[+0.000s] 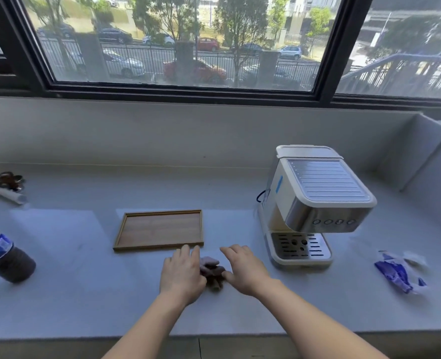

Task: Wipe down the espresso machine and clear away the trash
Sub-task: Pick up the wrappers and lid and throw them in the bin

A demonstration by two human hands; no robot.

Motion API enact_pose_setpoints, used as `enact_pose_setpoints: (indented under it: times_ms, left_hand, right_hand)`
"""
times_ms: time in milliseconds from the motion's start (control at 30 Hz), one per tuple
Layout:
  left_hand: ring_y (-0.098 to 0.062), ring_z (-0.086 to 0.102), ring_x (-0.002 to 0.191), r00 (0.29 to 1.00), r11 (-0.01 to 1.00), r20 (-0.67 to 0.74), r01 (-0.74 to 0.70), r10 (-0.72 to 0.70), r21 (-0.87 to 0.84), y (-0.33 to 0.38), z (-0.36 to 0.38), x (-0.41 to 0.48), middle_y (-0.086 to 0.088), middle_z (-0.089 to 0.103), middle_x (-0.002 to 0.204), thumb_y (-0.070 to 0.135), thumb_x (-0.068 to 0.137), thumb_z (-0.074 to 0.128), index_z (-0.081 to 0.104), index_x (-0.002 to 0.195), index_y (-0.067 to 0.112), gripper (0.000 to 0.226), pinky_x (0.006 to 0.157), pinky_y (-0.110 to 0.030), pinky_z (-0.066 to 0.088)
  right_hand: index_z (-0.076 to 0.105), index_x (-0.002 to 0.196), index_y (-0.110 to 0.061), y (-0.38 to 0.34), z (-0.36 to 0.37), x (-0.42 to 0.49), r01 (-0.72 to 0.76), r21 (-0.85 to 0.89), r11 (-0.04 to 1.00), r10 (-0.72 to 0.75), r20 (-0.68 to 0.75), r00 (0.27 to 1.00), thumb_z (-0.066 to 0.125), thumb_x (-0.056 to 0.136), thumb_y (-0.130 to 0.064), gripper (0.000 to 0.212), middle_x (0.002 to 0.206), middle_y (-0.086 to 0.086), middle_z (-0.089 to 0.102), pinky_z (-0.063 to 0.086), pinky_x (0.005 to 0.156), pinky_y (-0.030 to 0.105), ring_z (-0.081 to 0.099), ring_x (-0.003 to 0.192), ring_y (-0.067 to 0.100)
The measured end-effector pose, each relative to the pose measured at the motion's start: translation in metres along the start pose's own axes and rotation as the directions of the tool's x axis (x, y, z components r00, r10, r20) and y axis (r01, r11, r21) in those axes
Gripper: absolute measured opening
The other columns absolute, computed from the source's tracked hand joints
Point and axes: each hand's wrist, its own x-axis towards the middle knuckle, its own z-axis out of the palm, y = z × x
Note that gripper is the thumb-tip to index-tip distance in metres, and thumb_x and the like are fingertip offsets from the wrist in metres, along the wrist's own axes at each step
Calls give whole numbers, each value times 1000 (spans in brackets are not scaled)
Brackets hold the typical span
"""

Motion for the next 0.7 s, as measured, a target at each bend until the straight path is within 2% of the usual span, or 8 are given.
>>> enact_pose_setpoints:
  times_ms: [167, 367, 467, 700]
  left_hand:
    - [-25, 46, 116, 993, 996, -74, -91, 93, 25, 29, -12, 0, -3, 49, 123, 33, 84, 45, 40, 134, 22, 51, 90, -37, 39]
    - [-29, 43, 119, 976, 974, -39, -211, 215, 82, 70, -11, -4, -8, 46, 130, 30, 84, 43, 29, 145, 17, 64, 100, -44, 37]
    - [-30, 43, 117, 964, 958, 2, -264, 266, 109, 94, -8, -9, -8, 46, 128, 31, 84, 43, 30, 143, 17, 62, 96, -44, 37]
    - [-27, 44, 114, 934, 930, 18, -356, 356, 93, 160, 2, -30, -4, 46, 122, 33, 84, 45, 40, 132, 19, 50, 92, -38, 37]
  right_hand:
    - [37, 141, -21, 15, -19, -29, -52, -11, 999, 51, -68, 996, 57, 90, -32, 55, 133, 4, 50, 43, 99, 42, 42, 124, 29]
    - [42, 138, -20, 38, -30, -72, -161, -84, 983, 150, -116, 982, 55, 90, -32, 51, 128, 5, 55, 45, 92, 44, 48, 113, 31]
    - [41, 140, -19, 54, -33, -94, -209, -59, 976, 201, -120, 972, 54, 90, -33, 53, 136, 4, 51, 44, 98, 45, 45, 122, 31]
    - [35, 146, -22, 105, -42, -157, -355, -55, 933, 348, -108, 931, 48, 91, -36, 58, 140, 8, 48, 42, 99, 44, 43, 125, 33]
